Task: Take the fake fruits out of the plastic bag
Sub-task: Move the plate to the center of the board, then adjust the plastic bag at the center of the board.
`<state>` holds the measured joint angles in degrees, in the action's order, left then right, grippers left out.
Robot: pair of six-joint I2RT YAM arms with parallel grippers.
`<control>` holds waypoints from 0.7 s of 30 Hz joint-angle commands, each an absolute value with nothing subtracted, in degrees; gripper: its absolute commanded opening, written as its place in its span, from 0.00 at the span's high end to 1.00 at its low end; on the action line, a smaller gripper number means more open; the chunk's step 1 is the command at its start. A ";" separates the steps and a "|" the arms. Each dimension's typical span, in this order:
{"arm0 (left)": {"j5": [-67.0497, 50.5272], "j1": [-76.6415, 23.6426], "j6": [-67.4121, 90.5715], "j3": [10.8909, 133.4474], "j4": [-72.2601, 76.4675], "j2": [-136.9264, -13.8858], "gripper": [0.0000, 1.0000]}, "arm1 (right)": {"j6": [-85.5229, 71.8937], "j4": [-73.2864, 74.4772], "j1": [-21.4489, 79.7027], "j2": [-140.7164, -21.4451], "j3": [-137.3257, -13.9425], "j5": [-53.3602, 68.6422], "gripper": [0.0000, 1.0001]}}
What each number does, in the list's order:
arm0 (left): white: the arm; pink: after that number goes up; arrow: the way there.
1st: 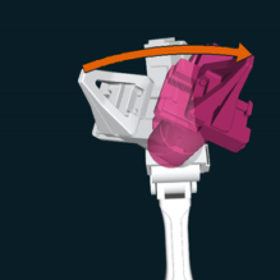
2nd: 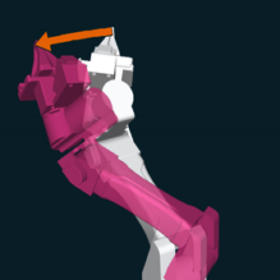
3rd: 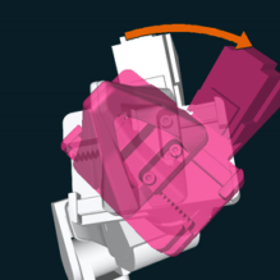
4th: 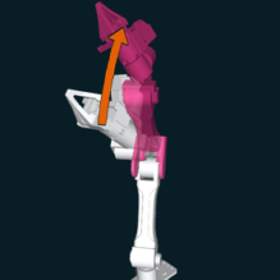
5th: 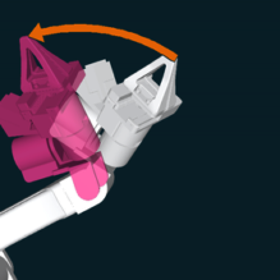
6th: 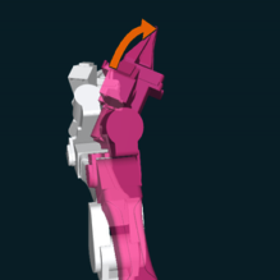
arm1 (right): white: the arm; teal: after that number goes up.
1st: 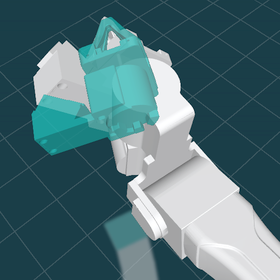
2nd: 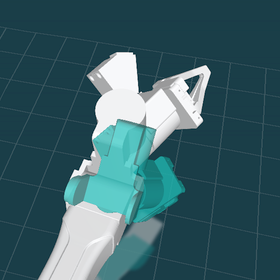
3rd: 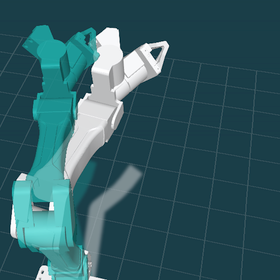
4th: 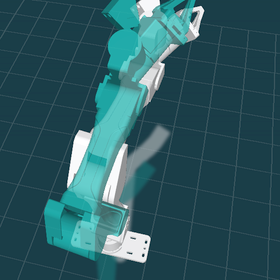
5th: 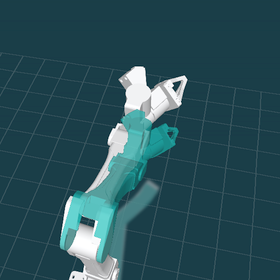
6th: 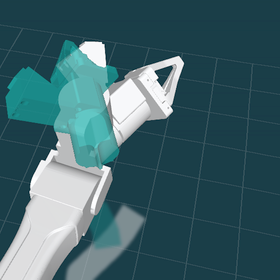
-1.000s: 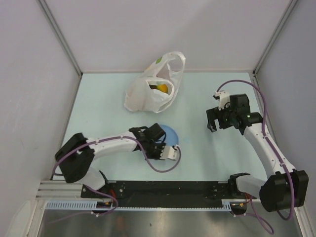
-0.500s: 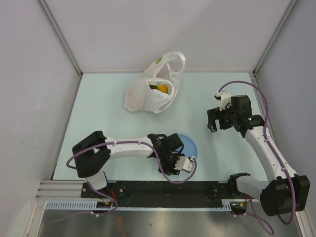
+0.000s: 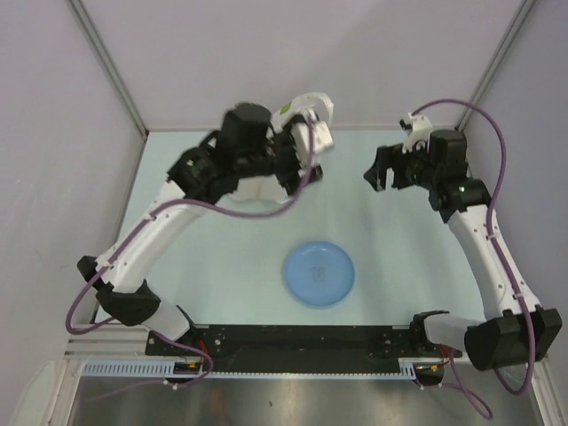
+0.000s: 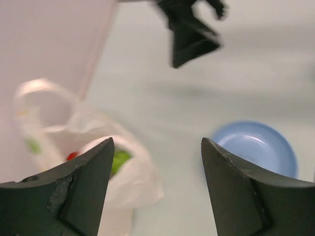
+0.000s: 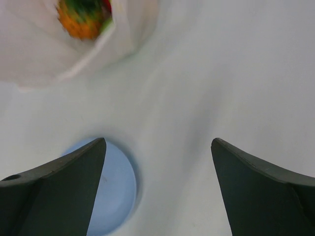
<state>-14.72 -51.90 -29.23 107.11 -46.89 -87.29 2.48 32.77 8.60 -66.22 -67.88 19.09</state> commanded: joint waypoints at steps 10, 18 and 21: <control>-16.52 -36.91 -6.69 107.60 -42.56 -91.67 0.27 | -4.83 20.22 13.18 -92.71 -96.49 23.55 0.08; -13.70 -37.79 -6.33 108.71 -40.95 -97.46 0.25 | -10.36 14.59 13.53 -106.42 -107.48 25.31 0.09; -17.92 -37.62 -4.84 110.57 -41.14 -100.63 0.25 | -10.11 13.97 14.24 -110.73 -111.88 26.71 0.10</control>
